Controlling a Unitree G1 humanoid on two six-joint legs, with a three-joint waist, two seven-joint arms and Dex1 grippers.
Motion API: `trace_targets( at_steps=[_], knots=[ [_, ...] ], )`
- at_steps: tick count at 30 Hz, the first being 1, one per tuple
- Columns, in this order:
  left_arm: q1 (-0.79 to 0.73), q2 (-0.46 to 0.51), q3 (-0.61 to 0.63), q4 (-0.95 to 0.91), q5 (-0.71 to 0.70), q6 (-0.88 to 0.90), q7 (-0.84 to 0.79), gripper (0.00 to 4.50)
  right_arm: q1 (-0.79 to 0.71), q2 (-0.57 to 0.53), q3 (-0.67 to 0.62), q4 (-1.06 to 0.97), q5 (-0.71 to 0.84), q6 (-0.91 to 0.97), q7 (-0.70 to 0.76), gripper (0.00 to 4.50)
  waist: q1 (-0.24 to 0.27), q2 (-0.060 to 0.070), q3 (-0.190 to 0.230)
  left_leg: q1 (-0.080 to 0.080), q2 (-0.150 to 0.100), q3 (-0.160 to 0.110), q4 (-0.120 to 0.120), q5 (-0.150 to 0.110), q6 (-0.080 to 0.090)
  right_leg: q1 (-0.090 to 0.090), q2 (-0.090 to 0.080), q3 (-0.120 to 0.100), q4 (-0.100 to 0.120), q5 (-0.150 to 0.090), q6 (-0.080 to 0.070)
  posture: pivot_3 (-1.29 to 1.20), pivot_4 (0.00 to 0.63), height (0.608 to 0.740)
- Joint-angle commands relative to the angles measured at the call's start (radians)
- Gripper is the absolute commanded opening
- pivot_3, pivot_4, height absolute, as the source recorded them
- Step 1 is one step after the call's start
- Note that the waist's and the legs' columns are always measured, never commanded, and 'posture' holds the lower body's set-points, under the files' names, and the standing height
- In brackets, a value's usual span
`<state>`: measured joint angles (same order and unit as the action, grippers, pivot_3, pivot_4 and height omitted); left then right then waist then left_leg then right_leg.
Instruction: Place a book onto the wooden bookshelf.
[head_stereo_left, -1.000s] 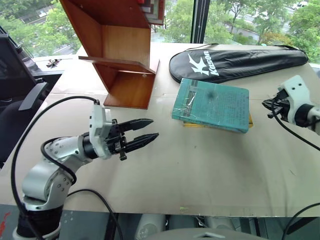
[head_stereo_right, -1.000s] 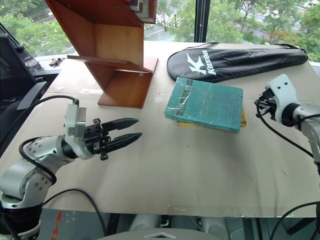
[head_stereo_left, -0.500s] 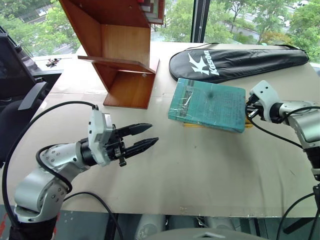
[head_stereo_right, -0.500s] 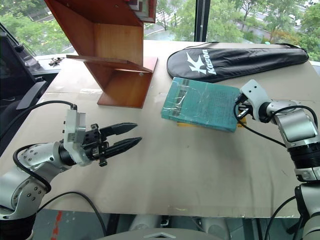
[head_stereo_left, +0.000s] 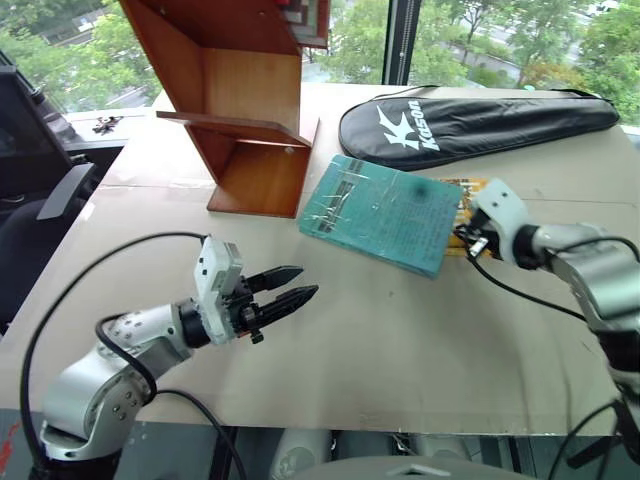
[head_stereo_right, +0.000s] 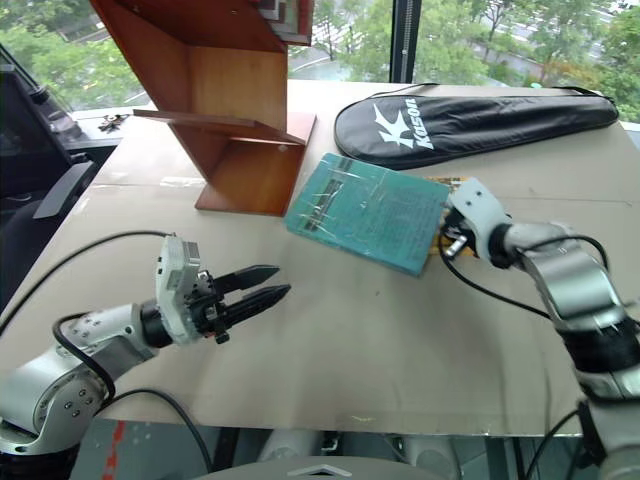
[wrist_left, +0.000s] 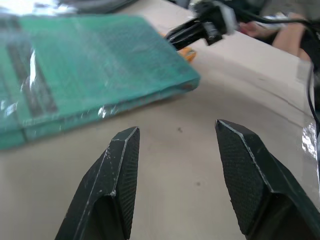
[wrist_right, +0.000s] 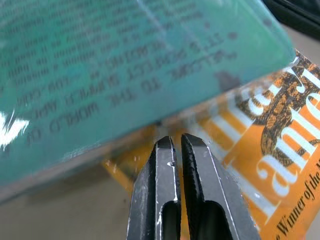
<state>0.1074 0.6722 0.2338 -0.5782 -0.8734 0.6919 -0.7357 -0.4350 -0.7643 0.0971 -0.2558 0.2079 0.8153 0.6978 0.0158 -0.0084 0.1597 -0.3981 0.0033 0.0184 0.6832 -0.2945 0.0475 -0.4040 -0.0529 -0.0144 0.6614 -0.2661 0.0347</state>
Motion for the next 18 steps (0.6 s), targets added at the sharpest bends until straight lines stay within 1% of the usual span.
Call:
trace_targets(
  at_steps=[1, 2, 4, 5, 6, 7, 8, 9, 11, 12, 13, 16, 18],
  knots=[
    [-0.003, -0.055, 0.024, 0.000, -0.155, 0.144, 0.187, 2.44, 0.161, -0.025, -0.261, -0.154, 0.129, -0.214, 0.132, 0.94, 0.002, 0.000, 0.000, -0.001, 0.000, -0.001, 0.000, 0.000, 0.000, 0.000, 0.000, 0.000, -0.001, 0.000, 0.000, 0.00, 0.150, 0.740],
    [-0.008, -0.079, 0.027, 0.014, -0.197, 0.174, 0.241, 2.44, 0.221, -0.009, -0.332, -0.188, 0.184, -0.242, 0.165, 1.35, 0.002, 0.000, 0.000, -0.001, 0.000, -0.001, 0.000, 0.000, 0.000, 0.000, 0.000, 0.000, 0.000, 0.000, 0.000, 0.00, 0.150, 0.740],
    [-0.027, -0.138, 0.036, 0.052, -0.324, 0.222, 0.359, 2.44, 0.366, 0.009, -0.458, -0.242, 0.266, -0.329, 0.261, 2.35, 0.000, -0.001, -0.001, 0.000, 0.000, -0.002, 0.000, 0.000, 0.000, 0.001, 0.001, 0.000, 0.001, 0.000, 0.000, 0.00, 0.150, 0.740],
    [-0.043, -0.176, 0.040, 0.084, -0.389, 0.236, 0.437, 2.44, 0.422, 0.019, -0.515, -0.262, 0.302, -0.361, 0.293, 2.64, 0.000, -0.001, -0.001, 0.000, 0.000, -0.002, 0.000, 0.000, 0.000, 0.001, 0.001, 0.000, 0.001, 0.000, 0.000, 0.00, 0.150, 0.740],
    [-0.058, -0.210, 0.041, 0.117, -0.466, 0.243, 0.514, 2.44, 0.463, 0.023, -0.559, -0.279, 0.346, -0.364, 0.318, 3.27, 0.000, -0.001, -0.001, 0.002, 0.000, -0.002, 0.000, 0.000, 0.001, 0.002, 0.001, 0.000, 0.001, 0.000, 0.000, 0.00, 0.150, 0.740],
    [-0.079, -0.249, 0.041, 0.147, -0.534, 0.237, 0.588, 2.44, 0.506, 0.020, -0.598, -0.299, 0.384, -0.370, 0.350, 3.64, -0.002, -0.001, -0.001, 0.004, 0.000, -0.003, 0.001, -0.002, 0.004, 0.005, 0.001, 0.000, 0.002, 0.000, 0.000, 0.00, 0.150, 0.740],
    [-0.101, -0.285, 0.043, 0.180, -0.594, 0.228, 0.666, 2.44, 0.537, 0.021, -0.628, -0.314, 0.412, -0.384, 0.370, 4.16, -0.003, 0.000, -0.001, 0.006, 0.000, -0.003, 0.002, -0.002, 0.004, 0.006, 0.001, 0.000, 0.002, 0.000, 0.000, 0.00, 0.150, 0.740],
    [-0.121, -0.315, 0.043, 0.211, -0.641, 0.216, 0.738, 2.44, 0.562, 0.020, -0.654, -0.327, 0.447, -0.378, 0.378, 4.43, -0.005, -0.001, -0.001, 0.007, 0.000, -0.003, 0.002, -0.003, 0.004, 0.008, 0.001, 0.000, 0.002, 0.001, 0.001, 0.00, 0.150, 0.740],
    [-0.161, -0.370, 0.040, 0.271, -0.718, 0.194, 0.844, 2.44, 0.605, 0.028, -0.694, -0.348, 0.493, -0.399, 0.397, 4.43, -0.005, -0.001, -0.001, 0.014, 0.000, -0.002, 0.002, -0.003, 0.005, 0.014, 0.001, 0.001, 0.002, 0.002, 0.001, 0.00, 0.150, 0.740],
    [-0.175, -0.389, 0.032, 0.292, -0.750, 0.189, 0.883, 2.44, 0.625, 0.026, -0.702, -0.347, 0.501, -0.403, 0.405, 4.43, -0.006, -0.001, -0.001, 0.019, 0.000, -0.002, 0.002, -0.003, 0.005, 0.019, 0.001, 0.001, 0.002, 0.002, 0.001, 0.00, 0.150, 0.740],
    [-0.190, -0.399, 0.025, 0.314, -0.773, 0.191, 0.909, 2.44, 0.639, 0.023, -0.699, -0.344, 0.497, -0.415, 0.412, 4.43, -0.005, -0.002, -0.001, 0.021, 0.000, -0.003, 0.001, -0.003, 0.005, 0.021, 0.001, 0.000, 0.002, 0.002, 0.001, 0.00, 0.150, 0.740],
    [-0.244, -0.463, 0.006, 0.403, -0.813, 0.169, 0.976, 2.44, 0.653, 0.018, -0.684, -0.332, 0.495, -0.437, 0.416, 4.43, -0.001, -0.002, -0.001, 0.022, 0.000, -0.003, 0.002, -0.003, 0.005, 0.023, 0.001, 0.000, 0.001, 0.002, 0.001, 0.00, 0.150, 0.740],
    [-0.268, -0.486, 0.001, 0.446, -0.814, 0.164, 0.993, 2.44, 0.657, 0.012, -0.675, -0.338, 0.498, -0.443, 0.415, 4.43, 0.000, -0.002, -0.002, 0.022, -0.001, -0.002, 0.003, -0.003, 0.005, 0.023, 0.001, 0.000, 0.001, 0.002, 0.001, 0.00, 0.150, 0.740]
  ],
)
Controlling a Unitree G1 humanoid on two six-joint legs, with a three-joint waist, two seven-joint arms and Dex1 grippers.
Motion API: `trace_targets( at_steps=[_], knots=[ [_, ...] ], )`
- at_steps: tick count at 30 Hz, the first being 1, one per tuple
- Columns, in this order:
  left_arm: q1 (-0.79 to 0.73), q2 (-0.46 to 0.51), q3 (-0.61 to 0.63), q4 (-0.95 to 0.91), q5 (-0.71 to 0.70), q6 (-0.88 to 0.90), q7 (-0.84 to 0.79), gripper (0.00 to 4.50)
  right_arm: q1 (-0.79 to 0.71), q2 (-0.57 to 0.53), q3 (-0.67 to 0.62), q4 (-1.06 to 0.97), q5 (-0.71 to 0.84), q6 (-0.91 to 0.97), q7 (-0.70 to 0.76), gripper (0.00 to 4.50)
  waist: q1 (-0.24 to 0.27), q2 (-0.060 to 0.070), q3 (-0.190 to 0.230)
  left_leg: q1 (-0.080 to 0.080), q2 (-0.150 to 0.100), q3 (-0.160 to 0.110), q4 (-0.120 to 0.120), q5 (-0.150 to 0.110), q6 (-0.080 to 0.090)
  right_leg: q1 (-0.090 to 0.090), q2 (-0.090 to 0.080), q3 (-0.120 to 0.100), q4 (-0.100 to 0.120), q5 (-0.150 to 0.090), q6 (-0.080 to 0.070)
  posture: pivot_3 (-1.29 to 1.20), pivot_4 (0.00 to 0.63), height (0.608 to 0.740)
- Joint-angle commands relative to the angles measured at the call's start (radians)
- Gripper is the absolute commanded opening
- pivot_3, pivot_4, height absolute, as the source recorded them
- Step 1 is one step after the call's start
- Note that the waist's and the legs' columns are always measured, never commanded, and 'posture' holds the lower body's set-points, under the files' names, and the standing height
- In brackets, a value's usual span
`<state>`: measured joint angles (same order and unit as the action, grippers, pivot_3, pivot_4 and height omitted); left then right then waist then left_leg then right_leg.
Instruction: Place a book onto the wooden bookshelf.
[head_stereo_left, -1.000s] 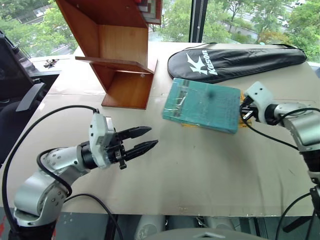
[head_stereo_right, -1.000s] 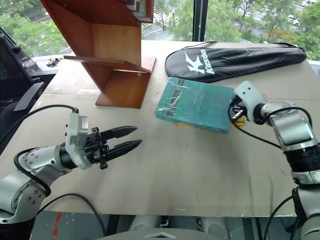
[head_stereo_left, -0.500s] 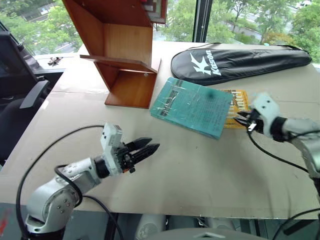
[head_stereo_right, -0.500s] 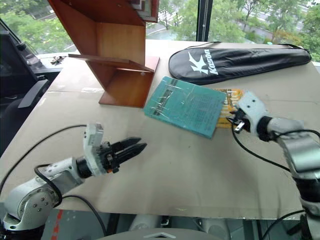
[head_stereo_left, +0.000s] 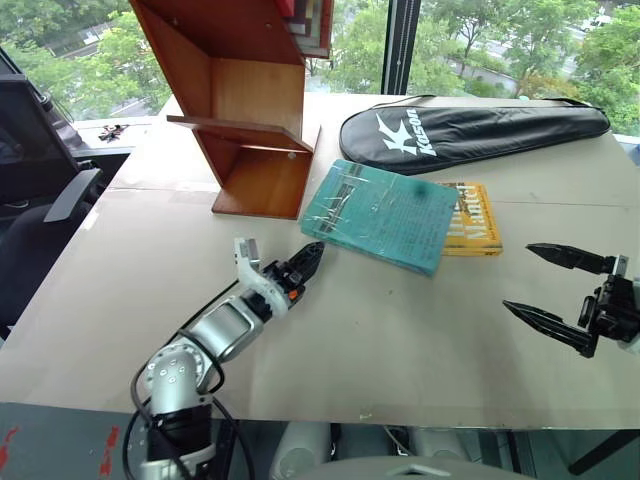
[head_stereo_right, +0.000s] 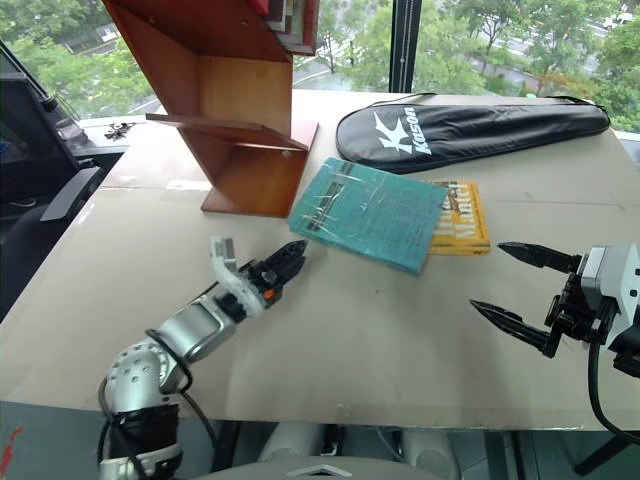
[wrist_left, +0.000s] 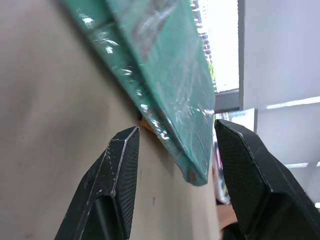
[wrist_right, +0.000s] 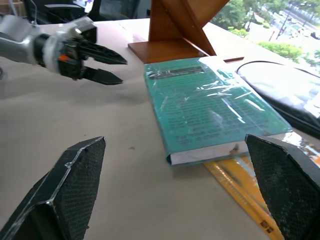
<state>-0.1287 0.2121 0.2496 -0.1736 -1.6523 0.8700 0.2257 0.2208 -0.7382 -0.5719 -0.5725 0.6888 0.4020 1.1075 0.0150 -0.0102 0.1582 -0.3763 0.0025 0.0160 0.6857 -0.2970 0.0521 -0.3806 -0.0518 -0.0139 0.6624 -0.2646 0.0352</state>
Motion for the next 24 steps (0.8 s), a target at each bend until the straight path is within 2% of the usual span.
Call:
trace_targets(
  at_steps=[1, 6, 19, 22, 24],
  knots=[
    [-0.046, -0.039, -0.013, 0.061, -0.034, -0.022, 0.036, 2.44, -0.001, -0.015, -0.003, -0.027, 0.021, -0.029, 0.000, 4.43, 0.000, 0.000, 0.000, 0.000, 0.000, 0.000, 0.000, 0.000, 0.000, 0.000, 0.000, 0.000, 0.000, 0.000, 0.000, 0.00, 0.150, 0.740],
    [-0.117, -0.127, -0.029, 0.146, -0.027, -0.048, 0.066, 2.44, 0.004, -0.024, 0.016, -0.064, 0.016, -0.030, -0.030, 4.43, 0.003, 0.000, 0.000, -0.001, 0.000, 0.000, 0.000, 0.002, -0.004, 0.000, 0.001, 0.000, -0.001, 0.000, 0.000, 0.00, 0.150, 0.740],
    [-0.257, -0.286, -0.027, 0.325, 0.211, -0.147, -0.027, 2.44, 0.050, -0.023, 0.021, -0.133, 0.041, -0.021, -0.109, 4.43, 0.016, 0.000, -0.001, -0.002, -0.001, 0.000, 0.000, 0.002, -0.004, 0.000, 0.002, 0.000, -0.002, 0.000, 0.000, 0.00, 0.150, 0.740],
    [-0.253, -0.302, -0.005, 0.311, 0.208, -0.135, 0.008, 2.44, 0.045, -0.023, 0.038, -0.143, 0.037, -0.018, -0.129, 4.43, 0.022, 0.000, -0.001, -0.002, -0.001, 0.000, 0.000, 0.002, -0.004, 0.000, 0.002, 0.000, -0.002, 0.000, 0.000, 0.00, 0.150, 0.740],
    [-0.236, -0.293, 0.013, 0.268, 0.147, -0.094, 0.060, 2.44, 0.038, -0.024, 0.045, -0.151, 0.039, -0.016, -0.141, 4.43, 0.022, 0.000, -0.001, -0.002, -0.001, 0.000, 0.000, 0.002, -0.004, 0.000, 0.002, 0.000, -0.002, 0.000, 0.000, 0.00, 0.150, 0.740]
  ],
)
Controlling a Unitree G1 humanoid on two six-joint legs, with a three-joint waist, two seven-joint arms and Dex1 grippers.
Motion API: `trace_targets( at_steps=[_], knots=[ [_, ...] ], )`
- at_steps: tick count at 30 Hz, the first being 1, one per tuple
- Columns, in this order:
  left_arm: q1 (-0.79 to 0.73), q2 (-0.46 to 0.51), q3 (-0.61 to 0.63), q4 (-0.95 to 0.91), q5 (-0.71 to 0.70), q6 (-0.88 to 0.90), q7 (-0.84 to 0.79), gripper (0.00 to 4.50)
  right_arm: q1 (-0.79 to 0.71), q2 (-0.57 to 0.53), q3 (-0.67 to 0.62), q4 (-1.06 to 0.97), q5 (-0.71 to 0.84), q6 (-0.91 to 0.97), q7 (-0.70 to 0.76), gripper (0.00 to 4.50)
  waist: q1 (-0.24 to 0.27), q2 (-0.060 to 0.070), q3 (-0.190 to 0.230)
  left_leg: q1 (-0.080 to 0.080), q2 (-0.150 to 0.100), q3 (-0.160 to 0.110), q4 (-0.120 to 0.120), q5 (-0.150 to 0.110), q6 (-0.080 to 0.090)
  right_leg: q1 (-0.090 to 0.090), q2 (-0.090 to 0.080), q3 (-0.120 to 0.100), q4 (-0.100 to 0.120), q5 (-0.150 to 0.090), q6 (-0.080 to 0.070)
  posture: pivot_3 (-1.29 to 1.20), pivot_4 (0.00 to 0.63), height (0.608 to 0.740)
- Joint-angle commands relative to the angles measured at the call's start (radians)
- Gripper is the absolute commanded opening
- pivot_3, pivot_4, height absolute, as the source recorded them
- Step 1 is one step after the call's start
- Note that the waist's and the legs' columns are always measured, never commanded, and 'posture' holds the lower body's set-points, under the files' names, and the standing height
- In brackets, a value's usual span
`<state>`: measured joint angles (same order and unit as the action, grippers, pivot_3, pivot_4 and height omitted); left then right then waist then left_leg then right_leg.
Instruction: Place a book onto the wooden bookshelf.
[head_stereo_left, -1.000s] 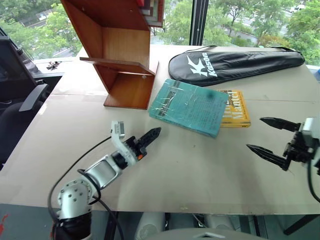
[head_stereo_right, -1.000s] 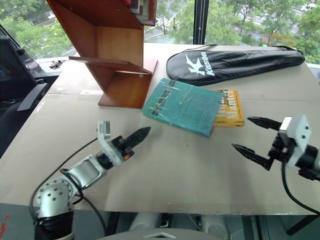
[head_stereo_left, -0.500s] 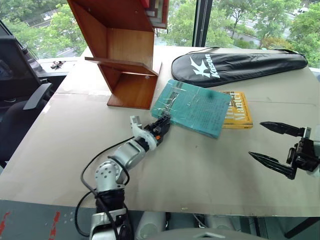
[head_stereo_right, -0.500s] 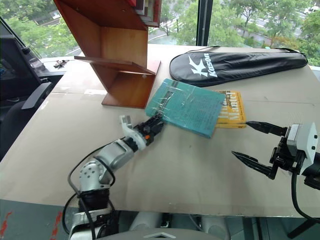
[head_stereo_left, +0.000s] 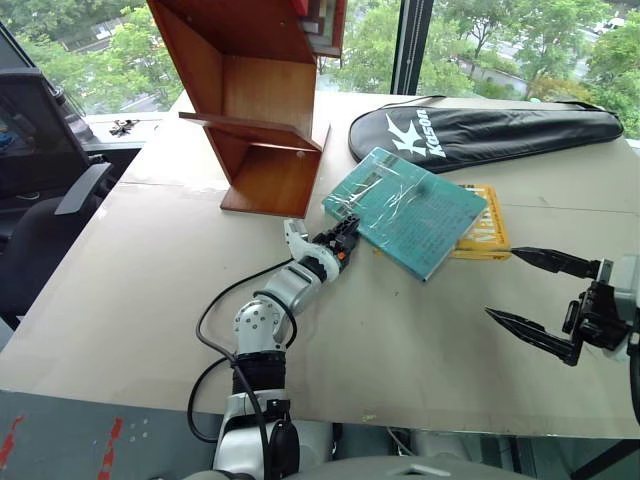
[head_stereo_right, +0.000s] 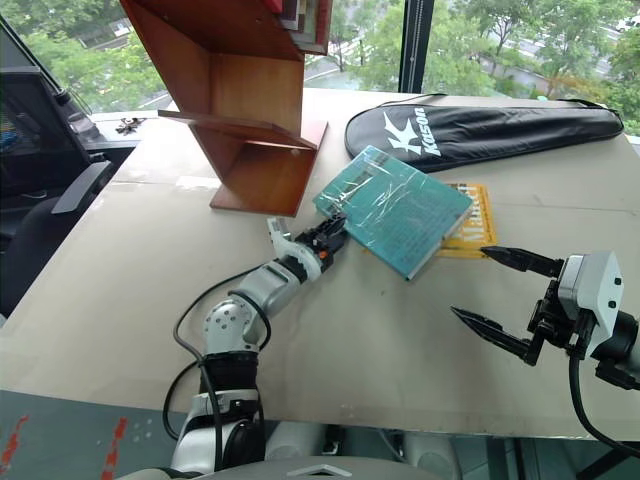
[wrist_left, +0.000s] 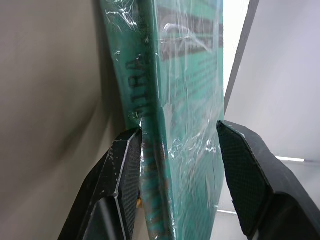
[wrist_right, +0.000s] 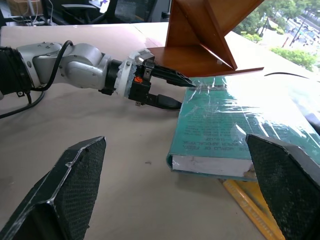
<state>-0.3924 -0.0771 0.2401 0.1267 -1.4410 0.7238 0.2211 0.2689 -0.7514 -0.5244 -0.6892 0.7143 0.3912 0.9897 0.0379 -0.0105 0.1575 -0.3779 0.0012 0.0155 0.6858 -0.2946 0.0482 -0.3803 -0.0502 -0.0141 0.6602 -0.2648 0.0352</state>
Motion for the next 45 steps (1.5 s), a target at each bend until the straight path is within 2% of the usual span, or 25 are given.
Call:
trace_targets(
  at_steps=[1, 9, 19, 21, 26, 30, 33, 34, 35, 36, 40, 45],
  knots=[
    [0.034, 0.002, 0.036, -0.052, -0.096, 0.062, 0.093, 2.44, -0.011, -0.011, -0.001, -0.035, 0.016, -0.007, -0.025, 4.43, 0.000, 0.000, 0.000, 0.000, 0.000, 0.000, 0.000, 0.000, 0.000, 0.000, 0.000, 0.000, 0.000, 0.000, 0.000, 0.00, 0.150, 0.740],
    [-0.004, 0.060, 0.062, -0.021, -0.270, 0.148, 0.191, 2.44, -0.019, 0.002, 0.033, -0.010, -0.012, -0.038, -0.030, 4.43, -0.001, 0.000, 0.000, 0.000, 0.001, 0.000, 0.000, 0.000, 0.000, 0.000, 0.000, 0.000, -0.001, 0.000, 0.000, 0.00, 0.150, 0.740],
    [-0.178, 0.079, 0.042, 0.227, -0.106, 0.193, 0.054, 2.44, 0.020, 0.010, 0.025, -0.054, -0.009, -0.038, -0.067, 4.43, 0.001, -0.001, 0.000, -0.002, -0.001, -0.001, 0.000, 0.000, 0.000, 0.000, 0.004, -0.001, -0.003, 0.000, 0.000, 0.00, 0.150, 0.740],
    [-0.180, 0.081, 0.050, 0.232, -0.095, 0.215, 0.055, 2.44, 0.034, 0.008, 0.014, -0.066, -0.009, -0.037, -0.075, 4.43, 0.001, -0.001, 0.000, -0.002, 0.000, -0.001, -0.001, 0.000, 0.000, 0.000, 0.003, -0.001, -0.003, 0.000, 0.000, 0.00, 0.150, 0.740],
    [-0.127, 0.110, 0.077, 0.154, -0.174, 0.300, 0.146, 2.44, 0.066, 0.010, -0.005, -0.093, 0.000, -0.037, -0.092, 4.43, 0.000, -0.001, 0.000, -0.002, 0.000, -0.002, -0.001, 0.000, -0.001, 0.000, 0.000, -0.001, -0.003, 0.000, 0.001, 0.00, 0.150, 0.740],
    [-0.153, 0.128, 0.062, 0.179, -0.126, 0.324, 0.114, 2.44, 0.075, 0.016, 0.008, -0.091, -0.007, -0.046, -0.100, 4.43, -0.001, -0.001, 0.000, -0.001, 0.000, -0.001, -0.001, 0.000, -0.001, 0.000, 0.000, -0.001, -0.003, 0.000, 0.001, 0.00, 0.150, 0.740],
    [-0.192, 0.136, 0.053, 0.228, -0.057, 0.314, 0.046, 3.21, 0.075, 0.019, 0.015, -0.095, -0.006, -0.045, -0.113, 4.50, 0.000, -0.001, 0.000, -0.001, 0.000, -0.001, -0.001, 0.000, -0.001, 0.000, 0.000, -0.001, -0.003, 0.000, 0.001, 0.00, 0.150, 0.740],
    [-0.202, 0.138, 0.052, 0.246, -0.029, 0.307, 0.028, 3.61, 0.076, 0.020, 0.016, -0.098, -0.005, -0.044, -0.116, 4.50, 0.000, -0.001, 0.000, -0.001, 0.000, -0.001, -0.001, 0.000, -0.001, 0.000, 0.000, -0.001, -0.003, 0.000, 0.001, 0.00, 0.150, 0.740],
    [-0.211, 0.139, 0.052, 0.262, -0.001, 0.300, 0.010, 4.20, 0.077, 0.019, 0.016, -0.100, -0.004, -0.044, -0.119, 4.50, 0.001, -0.001, 0.000, -0.001, 0.000, -0.001, -0.001, 0.000, -0.001, 0.000, 0.000, -0.001, -0.003, 0.000, 0.001, 0.00, 0.150, 0.740],
    [-0.219, 0.137, 0.057, 0.278, 0.022, 0.289, -0.004, 4.45, 0.080, 0.019, 0.015, -0.102, -0.003, -0.043, -0.120, 4.50, 0.002, -0.001, 0.000, -0.001, 0.000, -0.002, -0.001, 0.000, -0.001, 0.000, 0.000, -0.001, -0.003, 0.000, 0.001, 0.00, 0.150, 0.740],
    [-0.254, 0.131, 0.061, 0.346, 0.107, 0.258, -0.091, 4.45, 0.092, 0.021, 0.006, -0.112, -0.003, -0.040, -0.130, 4.50, 0.000, -0.001, 0.000, -0.001, 0.000, -0.001, -0.001, 0.000, -0.001, 0.000, 0.000, -0.001, -0.003, 0.000, 0.001, 0.00, 0.150, 0.740],
    [-0.354, 0.133, 0.028, 0.531, 0.281, 0.169, -0.302, 4.45, 0.107, 0.028, 0.012, -0.132, -0.006, -0.039, -0.152, 4.50, 0.003, -0.001, 0.000, -0.001, 0.000, -0.002, -0.001, 0.000, -0.001, 0.000, 0.001, -0.002, -0.003, 0.000, 0.001, 0.00, 0.150, 0.740]
  ],
)
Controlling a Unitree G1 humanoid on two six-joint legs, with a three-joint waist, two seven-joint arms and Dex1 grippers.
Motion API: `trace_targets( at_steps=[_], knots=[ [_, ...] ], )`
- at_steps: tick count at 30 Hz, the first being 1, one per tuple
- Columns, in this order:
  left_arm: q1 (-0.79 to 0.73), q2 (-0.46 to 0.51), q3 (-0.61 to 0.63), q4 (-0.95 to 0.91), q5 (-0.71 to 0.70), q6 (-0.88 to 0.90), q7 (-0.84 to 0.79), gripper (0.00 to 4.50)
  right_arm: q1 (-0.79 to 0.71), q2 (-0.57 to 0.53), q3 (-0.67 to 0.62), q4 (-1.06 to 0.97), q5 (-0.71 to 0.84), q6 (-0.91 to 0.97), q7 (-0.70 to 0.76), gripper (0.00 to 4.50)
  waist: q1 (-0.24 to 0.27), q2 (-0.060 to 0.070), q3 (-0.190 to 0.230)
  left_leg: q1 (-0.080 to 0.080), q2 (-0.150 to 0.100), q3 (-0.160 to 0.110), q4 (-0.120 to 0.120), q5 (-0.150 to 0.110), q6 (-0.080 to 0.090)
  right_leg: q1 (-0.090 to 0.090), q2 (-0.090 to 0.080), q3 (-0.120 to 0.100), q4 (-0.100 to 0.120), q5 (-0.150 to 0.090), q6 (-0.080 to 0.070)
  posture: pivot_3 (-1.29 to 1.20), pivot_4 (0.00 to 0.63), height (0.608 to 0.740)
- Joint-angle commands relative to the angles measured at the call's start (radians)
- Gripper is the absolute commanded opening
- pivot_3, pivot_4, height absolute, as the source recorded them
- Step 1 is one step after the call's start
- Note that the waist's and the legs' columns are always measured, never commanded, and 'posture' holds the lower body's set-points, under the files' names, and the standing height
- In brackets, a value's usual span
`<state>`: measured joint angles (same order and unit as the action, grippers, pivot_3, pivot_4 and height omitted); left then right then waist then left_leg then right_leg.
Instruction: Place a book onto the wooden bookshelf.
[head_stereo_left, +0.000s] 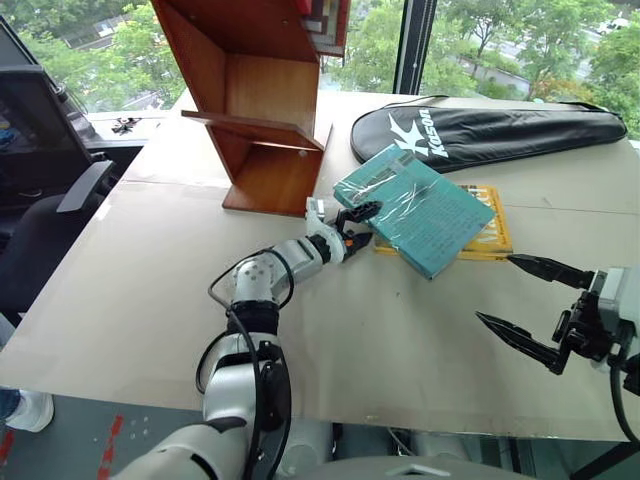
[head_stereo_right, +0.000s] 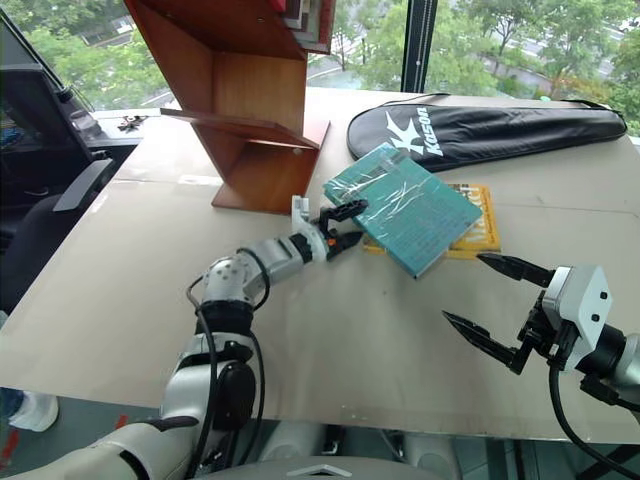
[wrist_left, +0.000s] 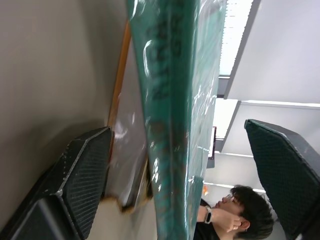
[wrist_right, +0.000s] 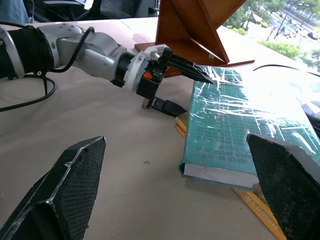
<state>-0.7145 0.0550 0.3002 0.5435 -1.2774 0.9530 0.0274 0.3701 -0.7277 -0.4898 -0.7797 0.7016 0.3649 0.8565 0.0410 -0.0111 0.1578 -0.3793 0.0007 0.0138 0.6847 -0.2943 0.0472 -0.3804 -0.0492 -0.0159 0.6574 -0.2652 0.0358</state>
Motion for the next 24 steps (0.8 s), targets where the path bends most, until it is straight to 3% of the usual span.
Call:
trace_targets(
  at_steps=[1, 10, 12, 15, 24],
  knots=[
    [-0.049, 0.002, -0.029, 0.150, 0.145, -0.081, -0.147, 3.93, 0.008, 0.004, -0.021, -0.045, 0.007, -0.011, -0.023, 4.50, -0.001, 0.000, 0.000, 0.000, 0.000, 0.000, 0.000, 0.000, 0.000, 0.000, 0.000, 0.000, 0.000, 0.000, 0.000, 0.00, 0.150, 0.740],
    [-0.097, 0.014, 0.032, 0.222, 0.251, -0.068, -0.327, 0.04, 0.024, -0.001, -0.033, -0.054, 0.015, -0.010, -0.036, 4.50, -0.003, 0.000, 0.000, 0.000, 0.000, -0.001, 0.000, 0.000, 0.000, 0.000, -0.001, 0.000, 0.000, 0.000, 0.000, 0.00, 0.150, 0.740],
    [-0.082, 0.023, 0.047, 0.188, 0.251, -0.052, -0.351, 0.04, 0.023, 0.001, -0.027, -0.048, 0.009, -0.014, -0.038, 4.50, -0.005, -0.001, 0.000, 0.000, 0.000, 0.000, 0.000, 0.000, 0.000, 0.000, -0.001, 0.000, 0.000, 0.000, 0.000, 0.00, 0.150, 0.740],
    [-0.014, 0.033, 0.056, -0.026, 0.195, 0.042, -0.348, 0.04, 0.021, 0.003, -0.025, -0.031, 0.004, -0.023, -0.031, 4.50, -0.018, -0.001, 0.001, -0.001, 0.001, 0.000, -0.001, 0.000, 0.000, -0.002, -0.002, 0.000, 0.000, 0.000, 0.000, 0.00, 0.150, 0.740],
    [0.115, 0.029, 0.092, -0.491, -0.015, 0.225, -0.167, 0.04, -0.037, -0.006, -0.047, 0.072, 0.006, -0.055, -0.003, 4.50, -0.023, -0.002, 0.002, -0.006, 0.002, -0.001, -0.001, 0.000, -0.001, -0.008, -0.003, 0.000, 0.000, 0.000, 0.000, 0.00, 0.150, 0.740]
  ],
)
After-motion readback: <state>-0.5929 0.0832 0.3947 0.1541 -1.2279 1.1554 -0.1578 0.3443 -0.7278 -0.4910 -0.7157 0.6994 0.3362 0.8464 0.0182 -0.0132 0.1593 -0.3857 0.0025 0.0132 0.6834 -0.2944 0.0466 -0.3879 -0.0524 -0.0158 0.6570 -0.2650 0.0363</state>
